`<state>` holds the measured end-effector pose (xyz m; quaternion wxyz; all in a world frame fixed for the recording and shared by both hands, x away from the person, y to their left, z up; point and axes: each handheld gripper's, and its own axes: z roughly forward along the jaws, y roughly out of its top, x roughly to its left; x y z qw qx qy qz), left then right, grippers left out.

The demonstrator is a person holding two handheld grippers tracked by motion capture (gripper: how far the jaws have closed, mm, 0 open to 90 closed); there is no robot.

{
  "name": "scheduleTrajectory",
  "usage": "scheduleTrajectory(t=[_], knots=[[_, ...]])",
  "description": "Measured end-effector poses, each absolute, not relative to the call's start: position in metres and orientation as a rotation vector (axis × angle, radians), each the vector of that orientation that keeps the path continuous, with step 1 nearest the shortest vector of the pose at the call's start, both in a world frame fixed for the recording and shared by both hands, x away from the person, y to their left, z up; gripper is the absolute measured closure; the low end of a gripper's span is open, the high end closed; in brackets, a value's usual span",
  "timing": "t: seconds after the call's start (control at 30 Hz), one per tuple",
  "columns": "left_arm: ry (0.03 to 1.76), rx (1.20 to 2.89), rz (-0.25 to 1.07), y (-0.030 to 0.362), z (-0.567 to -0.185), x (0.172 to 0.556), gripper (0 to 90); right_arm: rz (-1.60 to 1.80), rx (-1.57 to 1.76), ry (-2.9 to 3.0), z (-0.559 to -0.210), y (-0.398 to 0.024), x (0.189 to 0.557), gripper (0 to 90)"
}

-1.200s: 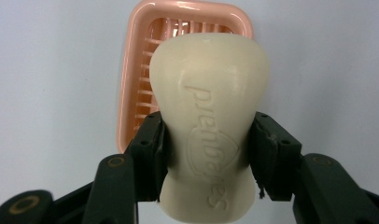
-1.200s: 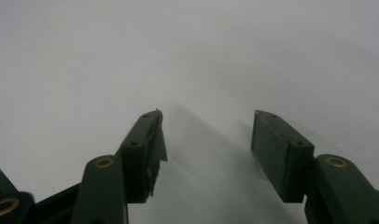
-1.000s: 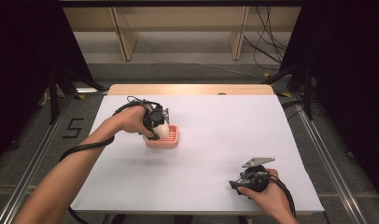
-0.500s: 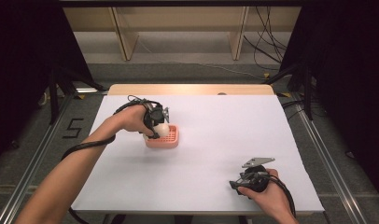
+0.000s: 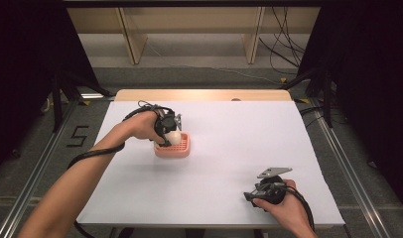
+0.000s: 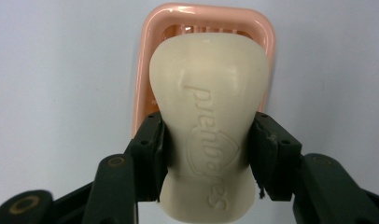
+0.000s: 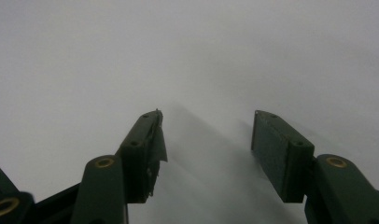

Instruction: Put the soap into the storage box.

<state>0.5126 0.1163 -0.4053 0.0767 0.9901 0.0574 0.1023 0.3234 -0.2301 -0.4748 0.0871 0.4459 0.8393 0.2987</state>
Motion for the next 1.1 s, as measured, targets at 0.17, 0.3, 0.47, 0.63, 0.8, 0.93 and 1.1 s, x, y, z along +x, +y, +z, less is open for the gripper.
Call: scheduleTrajectory(t=[0.17, 0.3, 0.47, 0.63, 0.8, 0.93, 1.1], knots=[[0.168, 2.969, 0.312, 0.115, -0.406, 0.514, 49.8, 0.892, 1.32, 2.501, -0.475, -0.23, 0.324, 44.0], [0.147, 2.972, 0.323, 0.115, -0.406, 0.515, 49.8, 0.892, 1.32, 2.501, -0.475, -0.23, 0.324, 44.0], [0.132, 2.97, 0.327, 0.114, -0.407, 0.515, 49.8, 0.889, 1.322, 2.504, -0.475, -0.23, 0.324, 43.9], [0.12, 2.973, 0.325, 0.112, -0.41, 0.515, 49.8, 0.891, 1.324, 2.504, -0.476, -0.23, 0.324, 43.9], [0.114, 2.979, 0.32, 0.111, -0.411, 0.516, 49.8, 0.903, 1.326, 2.5, -0.476, -0.23, 0.324, 43.9], [0.099, 2.987, 0.322, 0.111, -0.414, 0.516, 49.8, 0.901, 1.323, 2.5, -0.476, -0.23, 0.324, 43.9], [0.098, 2.979, 0.319, 0.111, -0.416, 0.516, 49.8, 0.893, 1.324, 2.505, -0.475, -0.23, 0.324, 43.9]])
